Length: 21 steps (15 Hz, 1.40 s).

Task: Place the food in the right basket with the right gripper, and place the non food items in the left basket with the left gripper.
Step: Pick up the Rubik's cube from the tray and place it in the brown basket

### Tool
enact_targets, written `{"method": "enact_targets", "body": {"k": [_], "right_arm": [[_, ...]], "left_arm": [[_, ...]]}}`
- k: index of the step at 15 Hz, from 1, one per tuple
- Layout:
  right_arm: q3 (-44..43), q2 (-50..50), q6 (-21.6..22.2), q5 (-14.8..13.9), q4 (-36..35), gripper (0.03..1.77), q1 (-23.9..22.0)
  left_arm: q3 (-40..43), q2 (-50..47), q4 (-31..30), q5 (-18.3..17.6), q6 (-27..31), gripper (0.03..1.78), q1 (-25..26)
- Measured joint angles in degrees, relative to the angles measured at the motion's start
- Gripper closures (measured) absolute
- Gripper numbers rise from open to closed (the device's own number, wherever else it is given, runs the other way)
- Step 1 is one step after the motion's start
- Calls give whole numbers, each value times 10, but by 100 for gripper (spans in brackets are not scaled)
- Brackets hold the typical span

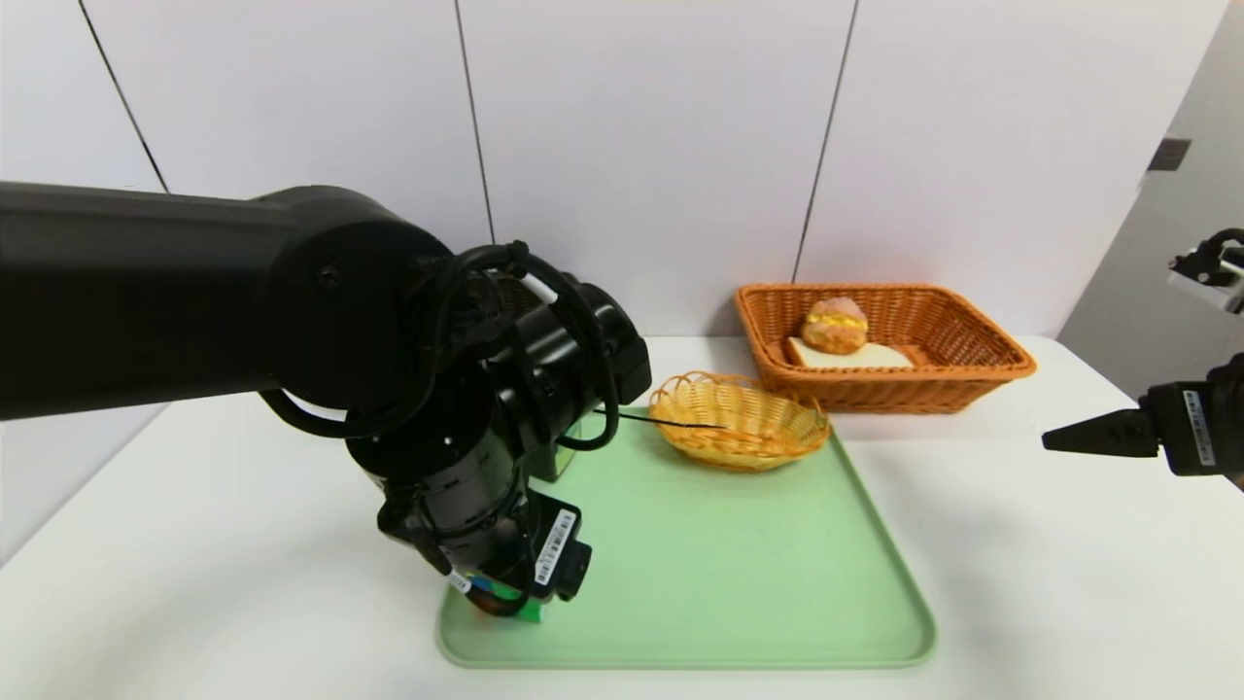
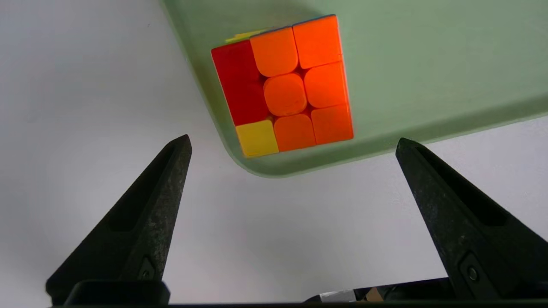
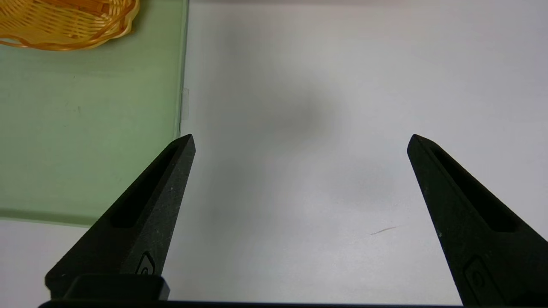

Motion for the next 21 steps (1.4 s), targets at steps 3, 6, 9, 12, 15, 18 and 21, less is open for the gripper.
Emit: {"method": "enact_targets", "body": {"k": [3, 6, 9, 12, 15, 18, 21], "right_arm": [[2, -2, 0, 1, -1, 9, 2], [3, -4, 0, 1, -1, 9, 2], [6, -6, 0, 1, -1, 9, 2], [10, -6, 0, 1, -2, 9, 2], [13, -6, 0, 2, -2, 9, 0], [18, -7, -1, 2, -2, 9, 0], [20, -8, -1, 2, -2, 9, 0]], "left_arm": [[-5, 18, -8, -7, 6, 12, 14], [-5, 34, -24, -10, 7, 12, 17], [-9, 47, -34, -24, 6, 12, 17], [-10, 58, -35, -32, 1, 12, 18], [-8, 65, -38, -31, 0, 42, 19], [-5, 74, -37, -31, -1, 82, 25], [-5, 75, -37, -31, -1, 85, 28]]}}
